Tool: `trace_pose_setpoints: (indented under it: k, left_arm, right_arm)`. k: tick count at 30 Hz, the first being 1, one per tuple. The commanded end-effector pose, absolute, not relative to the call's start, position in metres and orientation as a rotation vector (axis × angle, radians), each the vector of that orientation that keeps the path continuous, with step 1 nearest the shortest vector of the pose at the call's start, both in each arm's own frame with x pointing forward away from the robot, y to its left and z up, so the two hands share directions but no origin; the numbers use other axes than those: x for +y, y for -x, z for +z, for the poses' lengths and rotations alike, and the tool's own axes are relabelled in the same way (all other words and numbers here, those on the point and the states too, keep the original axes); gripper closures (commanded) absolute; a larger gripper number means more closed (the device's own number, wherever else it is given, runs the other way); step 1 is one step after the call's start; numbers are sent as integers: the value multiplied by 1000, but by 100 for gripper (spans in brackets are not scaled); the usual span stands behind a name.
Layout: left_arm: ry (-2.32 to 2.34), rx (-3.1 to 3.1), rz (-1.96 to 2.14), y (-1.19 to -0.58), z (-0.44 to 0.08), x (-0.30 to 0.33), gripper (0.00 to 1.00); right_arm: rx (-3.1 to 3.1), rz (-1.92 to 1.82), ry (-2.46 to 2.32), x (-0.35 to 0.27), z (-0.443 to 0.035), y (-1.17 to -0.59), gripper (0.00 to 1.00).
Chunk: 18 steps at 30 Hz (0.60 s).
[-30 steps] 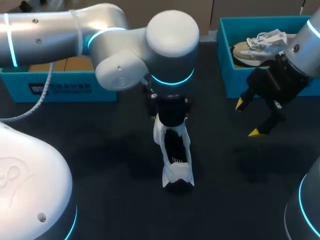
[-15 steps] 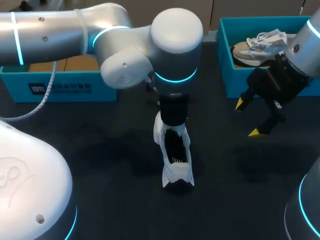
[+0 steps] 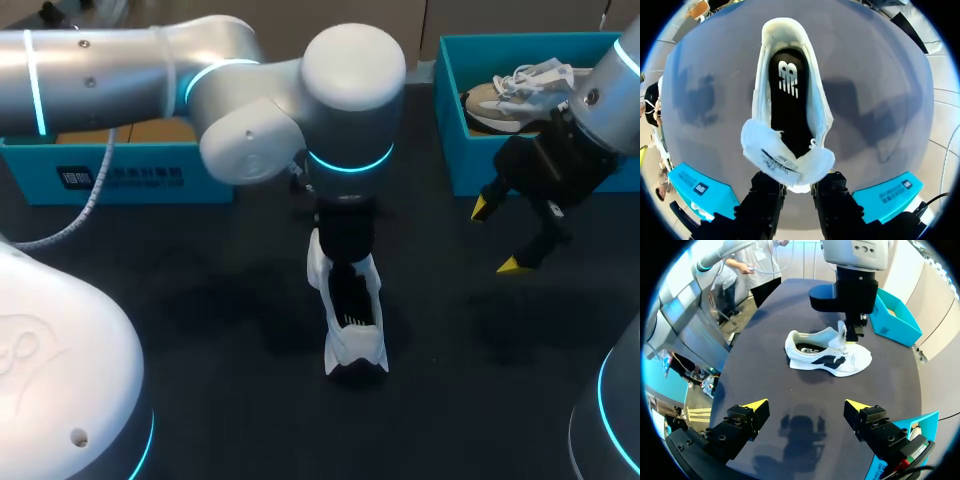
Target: Take the shoe out of the shoebox, open the shoe tongue, remove and reinsert the insole, then place the shoe into the shoebox
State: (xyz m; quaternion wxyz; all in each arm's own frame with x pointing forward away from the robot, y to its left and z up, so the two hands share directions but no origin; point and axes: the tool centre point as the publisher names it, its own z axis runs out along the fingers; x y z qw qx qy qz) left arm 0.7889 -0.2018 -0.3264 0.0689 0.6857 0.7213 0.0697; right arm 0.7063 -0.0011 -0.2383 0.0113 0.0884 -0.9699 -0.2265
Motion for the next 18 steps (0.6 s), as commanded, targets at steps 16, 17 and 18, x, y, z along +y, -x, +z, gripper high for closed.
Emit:
trace_pose_setpoints:
  k: [16,17,18]
  left_arm:
    - [-2139,2130,128,-759,-334,-201,73]
    - [-2144,2127,128,-758,-334,-201,73]
    - [-2147,2123,127,-756,-333,-201,73]
  right_arm:
    - [-3027,-702,-276,0,-239,-706,0]
    - [-3027,-702,-276,0,-239,-706,0]
    - [-3027,-702,-276,0,-239,-706,0]
